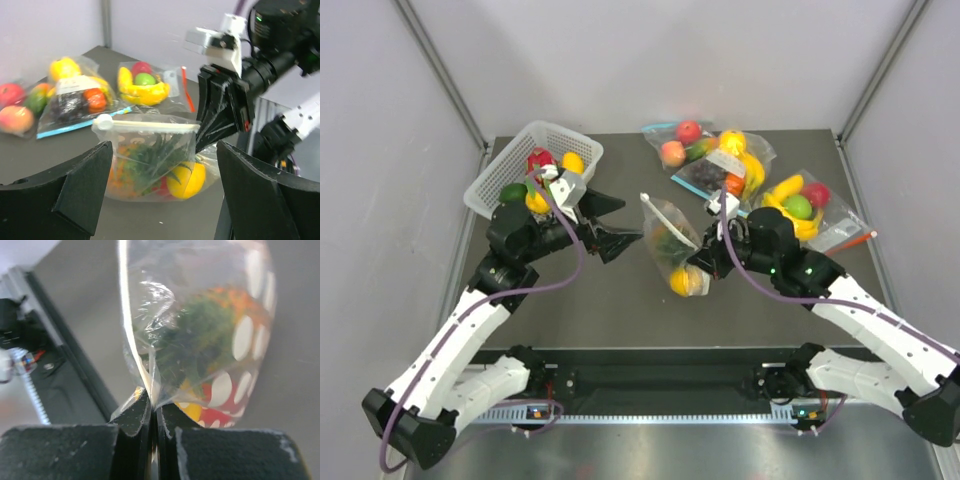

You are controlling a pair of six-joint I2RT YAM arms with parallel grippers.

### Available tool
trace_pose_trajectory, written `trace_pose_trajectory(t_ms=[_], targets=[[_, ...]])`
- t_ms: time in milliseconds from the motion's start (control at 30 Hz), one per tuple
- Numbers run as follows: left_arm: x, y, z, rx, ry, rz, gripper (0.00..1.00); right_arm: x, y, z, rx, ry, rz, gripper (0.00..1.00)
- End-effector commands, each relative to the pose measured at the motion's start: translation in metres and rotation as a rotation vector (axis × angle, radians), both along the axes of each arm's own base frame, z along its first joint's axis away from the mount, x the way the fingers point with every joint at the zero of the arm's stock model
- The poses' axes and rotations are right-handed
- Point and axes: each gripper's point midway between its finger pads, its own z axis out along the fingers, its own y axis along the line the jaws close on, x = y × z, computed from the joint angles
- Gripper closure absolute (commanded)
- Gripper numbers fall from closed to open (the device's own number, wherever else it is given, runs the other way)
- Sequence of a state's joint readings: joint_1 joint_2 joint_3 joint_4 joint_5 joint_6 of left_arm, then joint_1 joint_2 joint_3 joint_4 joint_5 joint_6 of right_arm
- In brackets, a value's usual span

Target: Open the zip-top bag and remove the fake food

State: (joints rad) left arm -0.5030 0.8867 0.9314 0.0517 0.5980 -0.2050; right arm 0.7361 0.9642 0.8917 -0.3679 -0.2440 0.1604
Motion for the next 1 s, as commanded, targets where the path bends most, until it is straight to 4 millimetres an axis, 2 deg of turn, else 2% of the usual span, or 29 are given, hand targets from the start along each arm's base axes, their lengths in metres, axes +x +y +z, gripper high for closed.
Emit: trace_pose_trajectory(t_ms=[0,167,233,333,467,500,533,600,633,667,833,867,967], targets=[[-0.023,-0.011,0.001,0.009,-0.133,-0.231,0.11,-0.026,0.016,0.058,0.192,-0.027,0.195,1.0],[-0.015,-0.01,-0.01,0.036,-0.153,-0.287,0.11,-0.052,0.02,0.077,0.267,0.013,0.363,1.0],[-0.018,-0.011,-0.012,0.038,-0.153,-0.336,0.11,-0.063,0.021,0.083,0.29,0.033,0.426,1.0],[-0.017,-0.011,-0.021,0.046,-0.12,-0.401,0.11,-0.07,0.019,0.093,0.318,0.038,0.469,1.0],[-0.017,-0.014,-0.03,0.025,-0.077,-0.434,0.11,-0.079,0.021,0.095,0.339,0.057,0.533,1.0],[-0.017,-0.015,-0.024,0.01,-0.122,-0.439,0.11,-0.081,0.022,0.096,0.348,0.063,0.549,1.0],[-0.018,-0.015,-0.029,0.002,-0.111,-0.452,0.11,-0.087,0.022,0.097,0.361,0.068,0.592,1.0],[-0.023,-0.016,-0.025,-0.033,-0.091,-0.477,0.11,-0.091,0.023,0.093,0.366,0.09,0.626,1.0],[-0.025,-0.017,-0.02,-0.044,-0.145,-0.504,0.11,-0.095,0.023,0.091,0.369,0.101,0.65,1.0],[-0.026,-0.017,-0.02,-0.057,-0.104,-0.518,0.11,-0.097,0.022,0.091,0.371,0.094,0.664,1.0],[-0.021,-0.023,-0.015,-0.086,-0.08,-0.565,0.12,-0.105,0.02,0.093,0.375,0.083,0.698,1.0],[-0.024,-0.022,-0.007,-0.109,-0.107,-0.572,0.12,-0.106,0.019,0.093,0.375,0.084,0.7,1.0],[-0.028,-0.028,0.0,-0.141,-0.102,-0.609,0.13,-0.107,0.019,0.09,0.375,0.093,0.707,1.0]])
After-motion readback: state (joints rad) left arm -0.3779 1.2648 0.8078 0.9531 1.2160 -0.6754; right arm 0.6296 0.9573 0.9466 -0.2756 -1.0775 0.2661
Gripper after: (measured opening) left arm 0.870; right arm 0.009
